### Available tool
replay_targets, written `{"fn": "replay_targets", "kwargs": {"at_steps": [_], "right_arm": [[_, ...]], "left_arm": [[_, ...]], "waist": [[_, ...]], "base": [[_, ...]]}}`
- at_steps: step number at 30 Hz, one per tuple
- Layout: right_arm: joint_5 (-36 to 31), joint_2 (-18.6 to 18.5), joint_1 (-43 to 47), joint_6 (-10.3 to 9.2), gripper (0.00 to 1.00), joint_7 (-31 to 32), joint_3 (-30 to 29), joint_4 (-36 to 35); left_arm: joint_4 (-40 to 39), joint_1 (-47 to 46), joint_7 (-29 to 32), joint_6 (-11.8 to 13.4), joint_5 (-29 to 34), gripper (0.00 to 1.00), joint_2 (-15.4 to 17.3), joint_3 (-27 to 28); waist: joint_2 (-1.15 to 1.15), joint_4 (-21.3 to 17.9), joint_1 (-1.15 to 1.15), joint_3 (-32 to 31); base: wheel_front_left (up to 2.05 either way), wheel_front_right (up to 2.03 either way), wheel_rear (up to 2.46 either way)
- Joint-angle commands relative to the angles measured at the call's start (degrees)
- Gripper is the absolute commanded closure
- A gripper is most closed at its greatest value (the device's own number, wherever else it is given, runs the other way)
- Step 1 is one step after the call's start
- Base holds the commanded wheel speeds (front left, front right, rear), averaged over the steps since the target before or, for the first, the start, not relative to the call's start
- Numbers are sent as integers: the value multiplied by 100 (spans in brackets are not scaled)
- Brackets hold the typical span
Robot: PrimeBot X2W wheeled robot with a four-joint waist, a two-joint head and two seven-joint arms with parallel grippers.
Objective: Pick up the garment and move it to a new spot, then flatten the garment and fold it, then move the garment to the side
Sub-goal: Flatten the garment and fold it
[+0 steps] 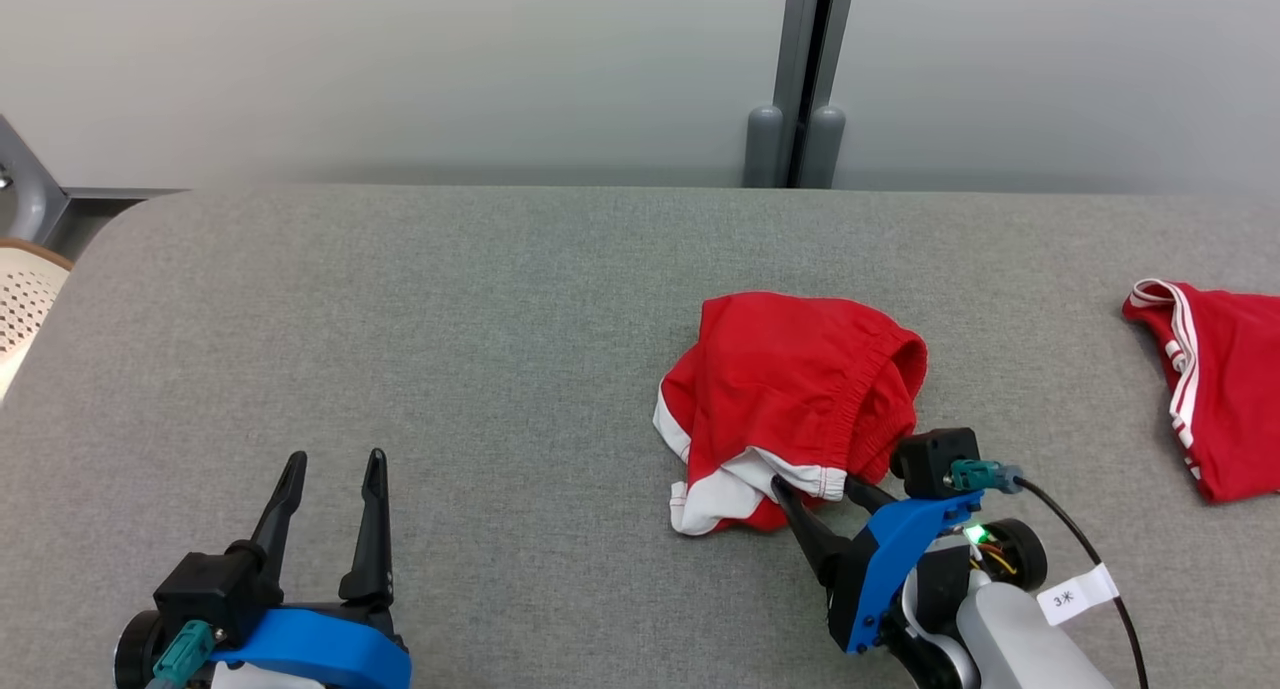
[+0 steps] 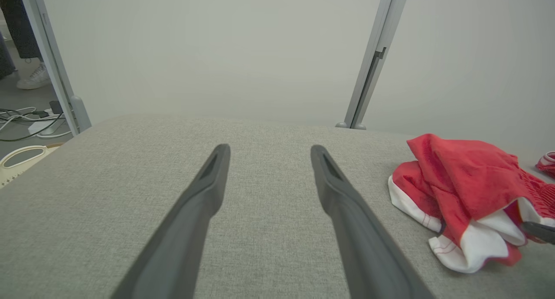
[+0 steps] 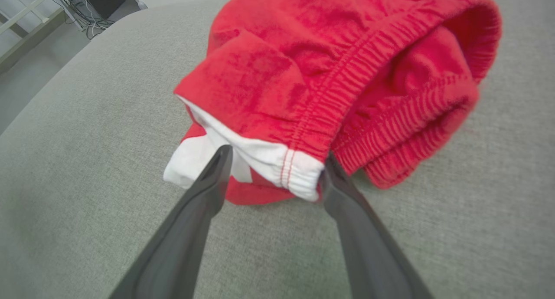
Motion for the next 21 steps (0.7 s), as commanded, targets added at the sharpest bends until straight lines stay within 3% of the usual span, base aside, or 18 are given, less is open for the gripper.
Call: {"fn": "replay_targets", "kwargs": {"at_steps": [1,4,13,21], "right_arm": [[92,-5,-87,3,0,-72,51,111],[255,-4,-189,3,97,-225,204,286],[489,-5,-579,3,100,-796,392,69],[306,-238,-914,3,100,-764,-29,-1330]], "left_arm": [[23,-5,-18,-8,-27,0,21,-5],[61,69,-22,2,-51,0,44,0],[29,135,-45,40,-102,0,97,36],[-34,87,-97,70,-116,0,132,59]], "waist": [[0,16,0,-50],[0,18,0,-137],[0,-58,0,-273],[0,-142,0,-263]], "base": [[0,0,0],[0,0,0],[0,0,0],[0,0,0]]}}
